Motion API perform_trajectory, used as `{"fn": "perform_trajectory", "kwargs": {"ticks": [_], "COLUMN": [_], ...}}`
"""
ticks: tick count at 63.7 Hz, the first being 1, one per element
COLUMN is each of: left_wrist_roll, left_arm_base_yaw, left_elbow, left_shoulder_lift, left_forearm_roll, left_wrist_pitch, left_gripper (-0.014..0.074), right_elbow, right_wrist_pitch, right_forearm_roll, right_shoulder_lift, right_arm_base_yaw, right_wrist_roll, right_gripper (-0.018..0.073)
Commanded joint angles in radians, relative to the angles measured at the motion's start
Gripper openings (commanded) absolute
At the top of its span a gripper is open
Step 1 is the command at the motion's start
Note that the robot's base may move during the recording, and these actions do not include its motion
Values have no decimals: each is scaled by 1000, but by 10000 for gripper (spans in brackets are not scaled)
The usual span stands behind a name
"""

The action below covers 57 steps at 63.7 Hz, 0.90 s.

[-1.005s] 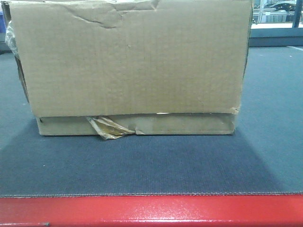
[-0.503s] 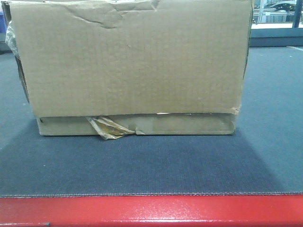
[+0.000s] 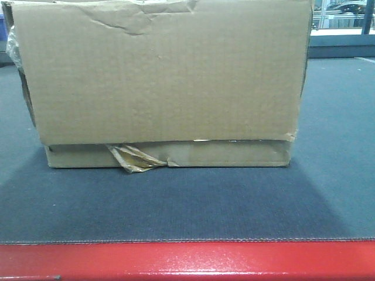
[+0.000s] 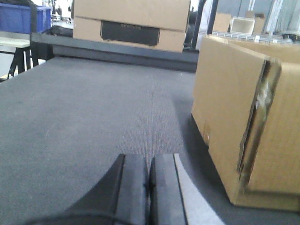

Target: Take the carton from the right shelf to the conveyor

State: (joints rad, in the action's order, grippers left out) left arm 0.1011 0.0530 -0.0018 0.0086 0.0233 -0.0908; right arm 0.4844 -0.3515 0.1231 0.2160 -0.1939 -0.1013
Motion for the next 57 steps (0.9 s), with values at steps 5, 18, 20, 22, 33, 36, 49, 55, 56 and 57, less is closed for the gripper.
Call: {"fn": "perform_trajectory", "kwargs": {"ticks": [5,18,20,22,33,36,49,55,56,57], "left_wrist_roll": [-20,-20,-20,-20,-20,-20,-20,-20,-20,-20], "left_arm_base_yaw": [4,4,4,4,4,4,4,4,4,4], "left_elbow": [2,2,2,2,2,2,2,2,2,2], "left_shoulder_lift": [-9,-9,-9,-9,-9,-9,-9,-9,-9,-9], "left_forearm_roll": [-10,-10,-10,-10,-10,-10,-10,-10,-10,-10], "left_wrist_pitch": [35,35,35,35,35,35,35,35,35,35], "left_gripper": [4,4,4,4,4,4,4,4,4,4], "right_elbow": [1,1,1,1,1,1,1,1,1,1], "right_wrist_pitch": [26,26,26,26,26,26,26,28,30,30], "right_forearm_roll": [14,14,14,14,14,14,14,14,14,14], "right_shoulder_lift": [-6,-6,-6,-6,-6,-6,-6,-6,-6,-6], "right_arm_base_yaw": [0,0,0,0,0,0,0,0,0,1], "right_wrist_roll": [6,6,6,6,6,6,6,6,6,6], "right_gripper": [-69,-69,-69,-69,-69,-69,-69,-69,-69,-69]}}
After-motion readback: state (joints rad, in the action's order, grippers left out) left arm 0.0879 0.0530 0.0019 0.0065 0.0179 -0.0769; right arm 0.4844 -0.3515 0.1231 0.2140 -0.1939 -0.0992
